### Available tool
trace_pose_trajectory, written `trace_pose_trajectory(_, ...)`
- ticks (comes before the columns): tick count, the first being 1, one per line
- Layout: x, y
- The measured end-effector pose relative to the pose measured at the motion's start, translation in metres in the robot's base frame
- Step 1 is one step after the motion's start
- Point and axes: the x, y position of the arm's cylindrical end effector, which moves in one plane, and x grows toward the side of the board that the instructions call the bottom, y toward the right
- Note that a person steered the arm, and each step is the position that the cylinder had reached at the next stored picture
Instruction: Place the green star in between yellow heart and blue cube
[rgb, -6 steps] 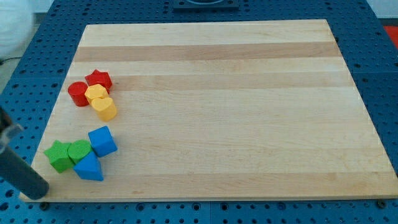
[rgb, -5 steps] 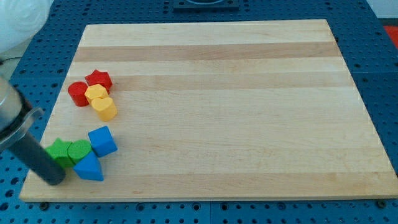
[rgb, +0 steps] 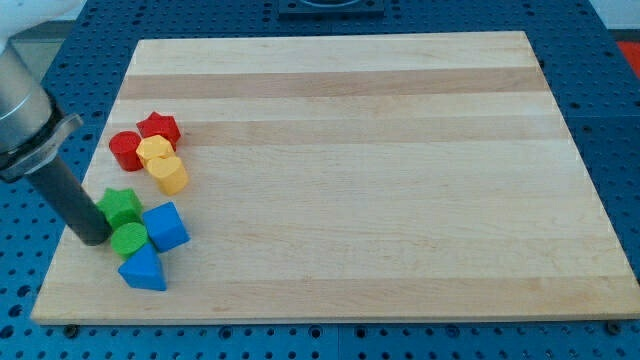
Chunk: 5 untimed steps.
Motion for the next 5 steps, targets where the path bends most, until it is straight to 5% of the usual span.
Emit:
trace_pose_trajectory(2,-0.012,-0.047)
trace_pose_trajectory(3,-0.014,0.009)
trace_pose_trajectory(5,-0.016,0.009)
